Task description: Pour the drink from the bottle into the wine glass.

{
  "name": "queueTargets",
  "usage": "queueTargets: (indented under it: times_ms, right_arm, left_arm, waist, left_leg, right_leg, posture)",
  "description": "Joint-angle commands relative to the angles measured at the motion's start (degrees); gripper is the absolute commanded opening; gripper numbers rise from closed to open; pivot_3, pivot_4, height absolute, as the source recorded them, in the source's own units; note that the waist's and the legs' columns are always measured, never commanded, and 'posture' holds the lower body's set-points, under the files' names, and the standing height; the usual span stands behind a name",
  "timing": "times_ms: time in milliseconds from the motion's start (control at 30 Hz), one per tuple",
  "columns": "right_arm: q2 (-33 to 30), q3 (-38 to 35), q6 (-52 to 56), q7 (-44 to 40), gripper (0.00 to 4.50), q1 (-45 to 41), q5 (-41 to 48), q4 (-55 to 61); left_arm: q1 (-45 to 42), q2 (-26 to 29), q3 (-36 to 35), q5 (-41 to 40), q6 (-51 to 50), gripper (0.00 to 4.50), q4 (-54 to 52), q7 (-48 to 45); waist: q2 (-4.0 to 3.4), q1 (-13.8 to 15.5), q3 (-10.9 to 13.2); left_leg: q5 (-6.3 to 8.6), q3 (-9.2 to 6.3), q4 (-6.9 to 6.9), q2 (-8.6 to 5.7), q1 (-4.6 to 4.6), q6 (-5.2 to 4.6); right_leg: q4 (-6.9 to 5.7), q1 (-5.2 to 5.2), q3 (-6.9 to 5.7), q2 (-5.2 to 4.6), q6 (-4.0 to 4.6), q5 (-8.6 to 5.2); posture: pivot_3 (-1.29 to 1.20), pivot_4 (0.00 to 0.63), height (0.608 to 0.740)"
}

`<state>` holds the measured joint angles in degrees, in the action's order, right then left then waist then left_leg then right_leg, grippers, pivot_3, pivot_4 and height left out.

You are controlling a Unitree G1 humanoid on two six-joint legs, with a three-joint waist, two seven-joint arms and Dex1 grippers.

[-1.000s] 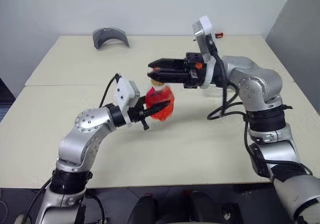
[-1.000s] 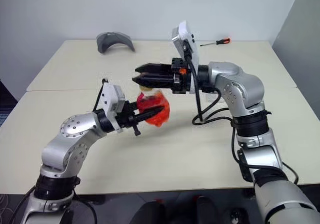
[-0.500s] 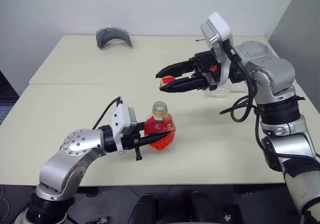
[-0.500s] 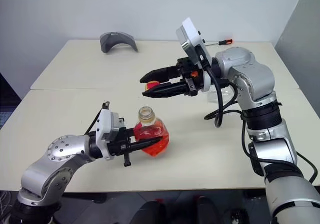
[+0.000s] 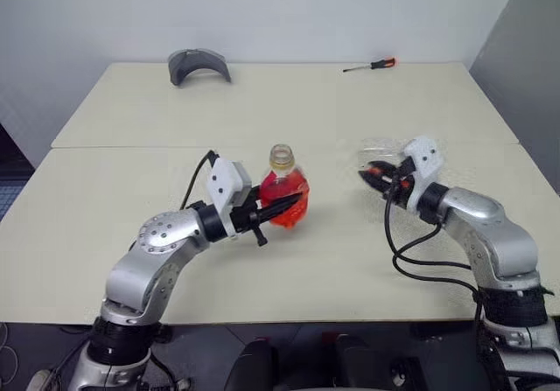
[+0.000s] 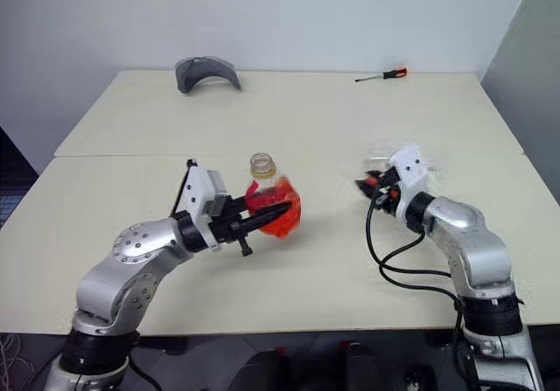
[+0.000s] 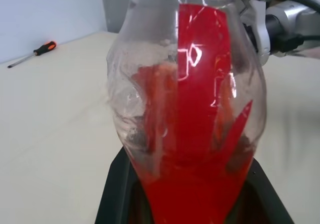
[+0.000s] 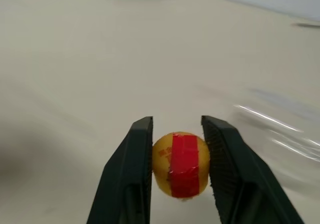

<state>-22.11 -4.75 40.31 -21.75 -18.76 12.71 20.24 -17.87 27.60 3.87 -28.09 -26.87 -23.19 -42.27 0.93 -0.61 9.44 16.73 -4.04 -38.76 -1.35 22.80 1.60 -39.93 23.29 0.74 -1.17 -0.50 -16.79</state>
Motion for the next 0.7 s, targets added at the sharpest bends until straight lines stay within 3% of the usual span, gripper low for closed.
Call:
queueTargets:
  times_ms: [33,167,367,667,700]
  right_arm:
    - [6.13,-0.25,-2.83,14.14,1.21,4.77,-7.76,-0.18]
    - [14.74,-0.91,-1.18,22.35,1.21,8.94,-9.61,-1.84]
    - [16.39,-0.13,1.06,23.64,1.21,9.24,-10.42,-3.35]
    - [14.61,-0.10,5.98,22.57,4.41,6.16,-9.90,-1.94]
    - [14.72,-0.76,6.76,22.30,4.50,5.83,-9.12,-1.26]
  left_arm:
    - [-3.01,-1.35,1.06,0.67,2.50,0.90,1.06,-1.00]
    - [-5.38,-3.56,2.47,1.80,3.13,0.90,3.25,-0.59]
    - [-6.06,-3.97,2.59,2.17,3.37,0.90,4.11,-1.73]
    - [-5.15,-3.43,1.89,2.22,3.04,0.90,3.47,-2.12]
    - [-5.01,-3.38,1.73,2.24,2.93,0.90,3.37,-1.89]
  waist:
    - [-0.01,-0.04,0.00]
    - [-0.04,-0.08,0.00]
    - [-0.04,-0.87,-0.01]
    - [-0.03,-1.05,-0.02]
    - [-0.03,-1.06,-0.02]
  left_leg:
    - [-0.04,0.03,0.00,0.00,-0.01,0.06]
    - [-0.09,0.16,-0.01,-0.04,-0.04,0.16]
    - [-0.09,0.15,0.00,-0.04,-0.09,0.15]
    - [0.01,0.13,0.01,-0.04,-0.12,-0.02]
    - [0.01,0.13,0.01,-0.04,-0.12,-0.02]
  right_leg:
    - [-0.01,0.00,0.04,0.00,0.00,0.00]
    - [-0.02,0.01,0.17,-0.01,0.00,0.00]
    - [-0.02,-0.02,0.14,0.00,0.00,0.00]
    - [0.00,-0.06,0.13,0.01,0.00,0.00]
    - [-0.01,-0.06,0.12,0.01,0.00,0.00]
  posture:
    - [0.00,0.150,0.740]
    - [0.00,0.150,0.740]
    - [0.00,0.150,0.740]
    - [0.00,0.150,0.740]
    - [0.00,0.150,0.740]
